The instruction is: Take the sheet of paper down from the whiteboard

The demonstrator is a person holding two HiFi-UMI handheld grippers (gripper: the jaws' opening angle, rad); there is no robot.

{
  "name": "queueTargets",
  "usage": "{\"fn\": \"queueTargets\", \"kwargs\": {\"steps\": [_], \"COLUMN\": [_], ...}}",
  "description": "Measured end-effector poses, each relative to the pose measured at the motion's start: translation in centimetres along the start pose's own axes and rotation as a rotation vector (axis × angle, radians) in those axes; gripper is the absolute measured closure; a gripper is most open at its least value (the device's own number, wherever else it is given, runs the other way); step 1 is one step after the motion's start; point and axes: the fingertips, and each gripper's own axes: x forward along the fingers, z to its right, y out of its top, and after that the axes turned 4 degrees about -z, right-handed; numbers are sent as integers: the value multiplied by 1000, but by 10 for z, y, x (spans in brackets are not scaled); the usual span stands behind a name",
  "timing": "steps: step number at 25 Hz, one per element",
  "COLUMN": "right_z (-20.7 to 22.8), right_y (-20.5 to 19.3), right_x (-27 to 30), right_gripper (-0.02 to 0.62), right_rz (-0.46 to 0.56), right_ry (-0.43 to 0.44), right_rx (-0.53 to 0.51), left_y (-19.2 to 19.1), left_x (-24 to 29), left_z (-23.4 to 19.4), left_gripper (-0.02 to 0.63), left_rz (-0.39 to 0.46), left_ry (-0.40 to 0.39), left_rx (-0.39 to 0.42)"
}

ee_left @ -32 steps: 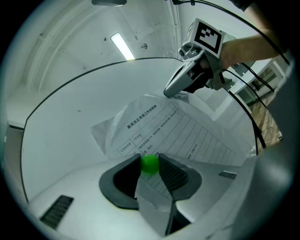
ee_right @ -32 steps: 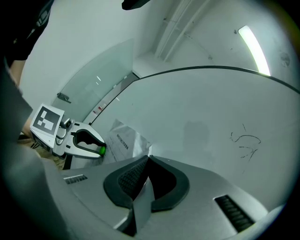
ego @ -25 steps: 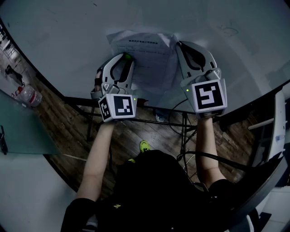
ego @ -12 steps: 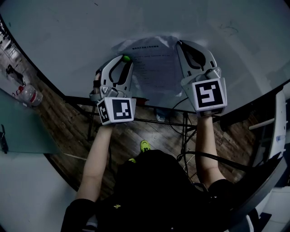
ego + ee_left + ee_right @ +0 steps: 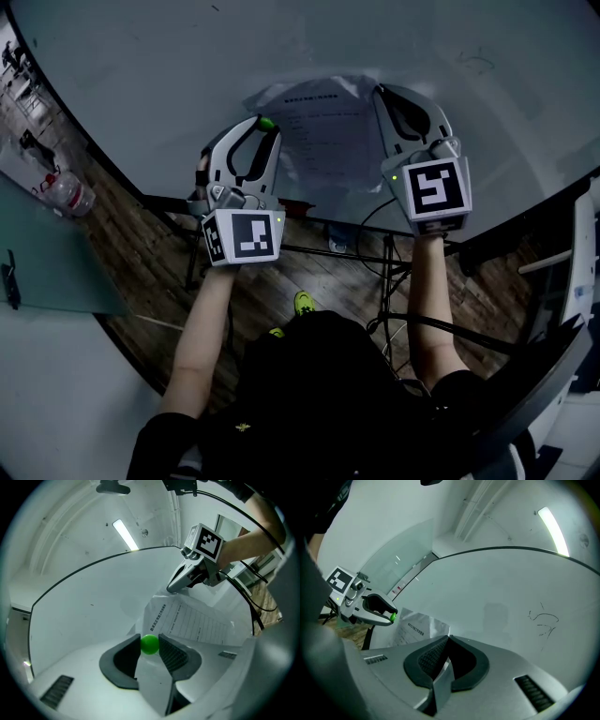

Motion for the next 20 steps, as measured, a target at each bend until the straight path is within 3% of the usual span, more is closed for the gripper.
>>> {"fn": "queueTargets", "kwargs": {"steps": [10,20], "right_z": [0,-13], "right_y": [-3,-10], "right_x": [0,-16], "right_gripper": [598,598], "right_rz": [-42,-51], "right_ry": [-6,6], "right_rx": [-5,74], "left_y": [7,5], "left_x": [-15,-37], "left_z": [-3,4], "left_gripper": [474,474], "left_rz": [10,4], "left_ry": [-19,-60], "left_rx": [-7,-16]}}
